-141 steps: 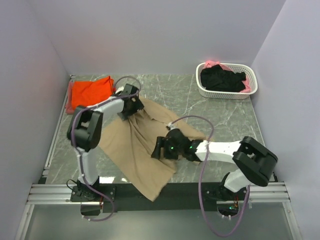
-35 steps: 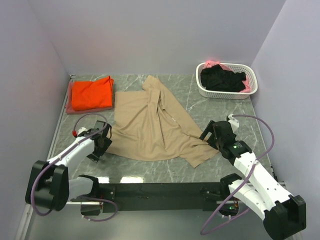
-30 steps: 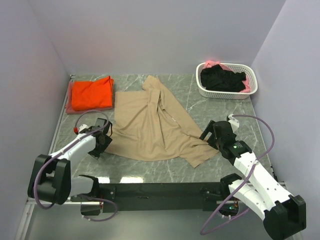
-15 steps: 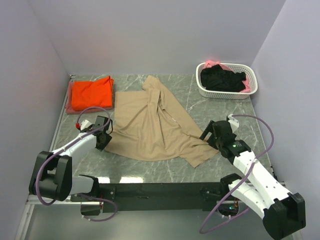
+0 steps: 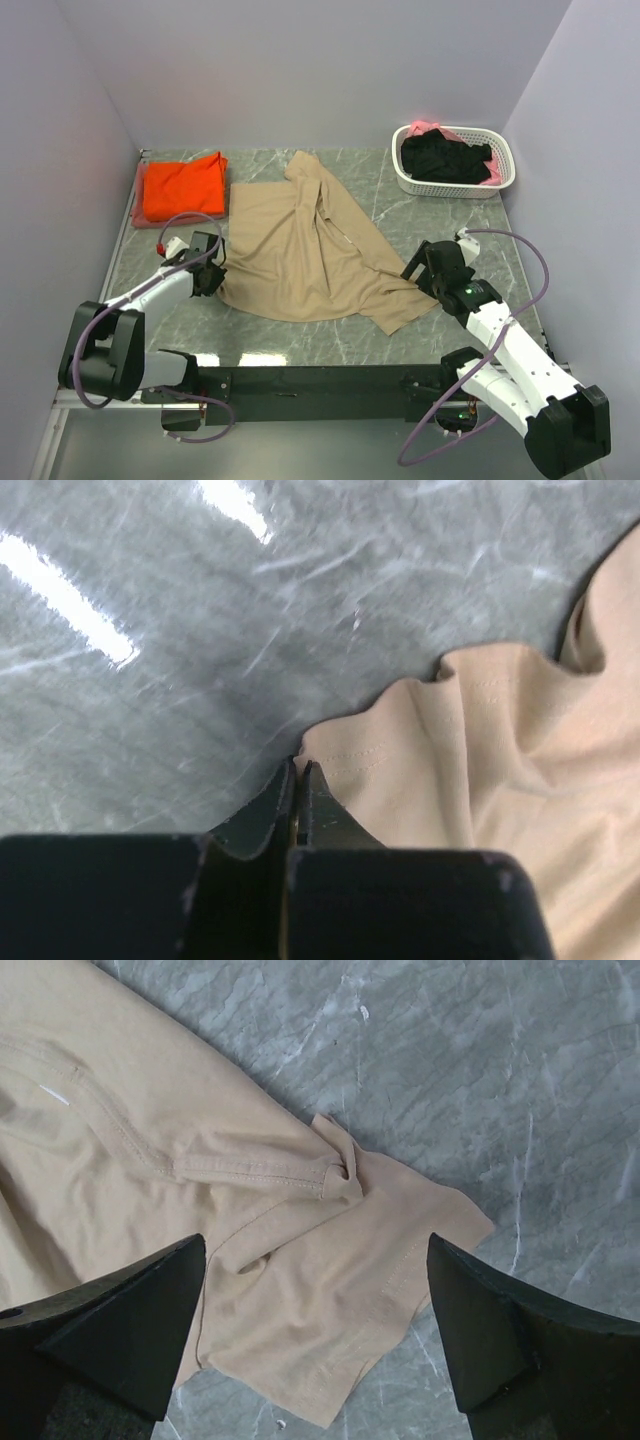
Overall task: Fold and stack the t-shirts
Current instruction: Flatten the tshirt out
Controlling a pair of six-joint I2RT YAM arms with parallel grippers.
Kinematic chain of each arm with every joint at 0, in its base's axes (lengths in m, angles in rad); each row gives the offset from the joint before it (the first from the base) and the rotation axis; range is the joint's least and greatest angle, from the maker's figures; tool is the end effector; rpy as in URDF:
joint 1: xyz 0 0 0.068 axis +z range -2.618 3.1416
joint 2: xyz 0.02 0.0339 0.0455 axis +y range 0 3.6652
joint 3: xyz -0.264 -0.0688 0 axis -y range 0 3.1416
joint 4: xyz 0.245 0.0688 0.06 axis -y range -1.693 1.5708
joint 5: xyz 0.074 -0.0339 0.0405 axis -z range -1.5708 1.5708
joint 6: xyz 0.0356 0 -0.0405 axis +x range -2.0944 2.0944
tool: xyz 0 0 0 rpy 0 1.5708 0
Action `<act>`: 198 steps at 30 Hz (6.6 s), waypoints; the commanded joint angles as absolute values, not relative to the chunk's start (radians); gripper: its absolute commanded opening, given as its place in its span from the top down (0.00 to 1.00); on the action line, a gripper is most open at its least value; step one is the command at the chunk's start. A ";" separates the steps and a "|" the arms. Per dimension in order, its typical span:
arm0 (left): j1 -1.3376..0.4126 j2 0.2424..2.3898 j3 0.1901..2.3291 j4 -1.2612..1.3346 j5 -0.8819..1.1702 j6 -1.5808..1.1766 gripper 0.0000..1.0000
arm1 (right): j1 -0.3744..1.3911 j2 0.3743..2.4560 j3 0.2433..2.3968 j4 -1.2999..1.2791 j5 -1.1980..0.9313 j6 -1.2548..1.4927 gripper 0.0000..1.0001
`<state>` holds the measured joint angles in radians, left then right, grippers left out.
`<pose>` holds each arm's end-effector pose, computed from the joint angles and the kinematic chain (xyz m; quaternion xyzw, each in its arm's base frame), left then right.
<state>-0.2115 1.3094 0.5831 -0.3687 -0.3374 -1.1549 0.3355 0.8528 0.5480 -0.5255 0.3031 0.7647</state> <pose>0.2216 -0.0355 0.1550 -0.4706 0.8354 -0.0201 0.2832 0.1649 0.0462 0.2163 0.2496 0.8888 0.0670 0.3785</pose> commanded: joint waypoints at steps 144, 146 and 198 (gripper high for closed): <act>-0.215 1.205 1.871 -0.488 -0.488 -0.805 0.99 | 0.061 1.113 1.850 -0.318 0.201 0.313 1.00; -0.213 1.280 1.946 -0.469 -0.471 -0.755 0.99 | 0.061 1.213 1.908 -0.283 0.164 0.318 1.00; -0.187 0.495 1.308 -0.640 -0.334 -0.973 0.99 | 0.054 0.432 1.463 -0.643 0.066 0.485 1.00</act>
<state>-0.1909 0.4286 1.2579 -0.6933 -0.3214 -1.0302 0.0582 0.3511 1.3937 -0.6609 0.0494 0.5255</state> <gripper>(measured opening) 0.023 0.015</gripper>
